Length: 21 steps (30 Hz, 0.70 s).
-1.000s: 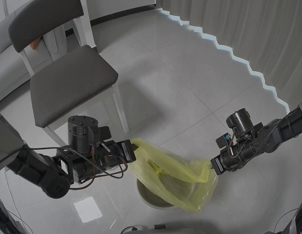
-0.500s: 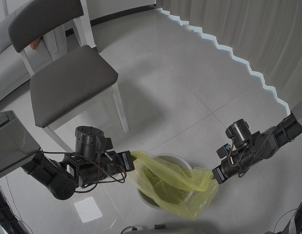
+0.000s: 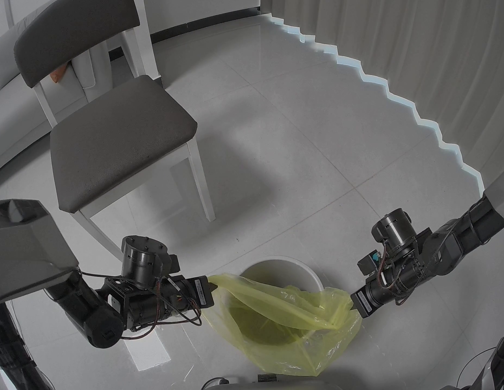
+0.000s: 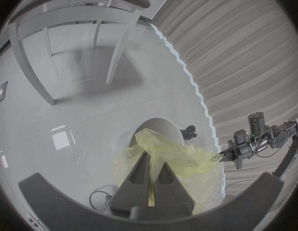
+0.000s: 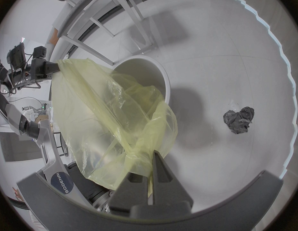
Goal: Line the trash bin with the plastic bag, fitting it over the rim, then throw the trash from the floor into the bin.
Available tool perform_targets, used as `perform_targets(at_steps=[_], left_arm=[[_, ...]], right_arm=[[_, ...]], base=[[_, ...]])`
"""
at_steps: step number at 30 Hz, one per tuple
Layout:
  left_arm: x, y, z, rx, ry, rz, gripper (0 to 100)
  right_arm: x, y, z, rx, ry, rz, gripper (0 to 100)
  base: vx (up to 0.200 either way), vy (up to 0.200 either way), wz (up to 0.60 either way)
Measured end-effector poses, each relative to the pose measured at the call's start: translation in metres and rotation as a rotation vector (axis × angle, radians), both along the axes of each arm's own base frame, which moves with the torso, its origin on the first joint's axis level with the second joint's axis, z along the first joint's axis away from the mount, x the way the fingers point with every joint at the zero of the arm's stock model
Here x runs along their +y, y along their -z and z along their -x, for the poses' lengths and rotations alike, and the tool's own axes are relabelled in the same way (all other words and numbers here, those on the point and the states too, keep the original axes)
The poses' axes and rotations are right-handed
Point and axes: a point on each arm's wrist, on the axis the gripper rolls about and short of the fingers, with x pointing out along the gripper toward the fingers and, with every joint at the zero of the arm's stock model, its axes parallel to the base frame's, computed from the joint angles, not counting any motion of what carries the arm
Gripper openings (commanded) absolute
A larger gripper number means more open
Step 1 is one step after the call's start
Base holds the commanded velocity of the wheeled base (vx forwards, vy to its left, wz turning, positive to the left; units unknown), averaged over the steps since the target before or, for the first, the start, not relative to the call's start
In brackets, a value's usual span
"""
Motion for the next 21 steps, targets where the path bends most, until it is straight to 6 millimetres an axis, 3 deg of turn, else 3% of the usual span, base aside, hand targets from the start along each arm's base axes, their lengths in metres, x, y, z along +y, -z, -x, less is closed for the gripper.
perform_targets(at_steps=[7,13,17,21], left_arm=[[0.003,0.022,-0.026,-0.132,-0.013,0.044,0],[0.016,0.044,-0.040,-0.112,-0.025,0.026,0],[0.021,0.050,-0.031,-0.071,-0.026,0.008,0],[0.027,0.050,-0.017,-0.039,-0.020,-0.006,0]], right_arm=[[0.002,0.010,-0.026,-0.030,0.030,-0.014,0],[0.000,0.014,-0.053,-0.054,0.092,-0.039,0],[-0.002,0.019,-0.049,-0.026,0.102,-0.030,0],[-0.005,0.029,-0.027,0.037,0.089,-0.003,0]], base=[[0.000,0.000,0.00],[0.000,0.000,0.00],[0.000,0.000,0.00],[0.000,0.000,0.00]])
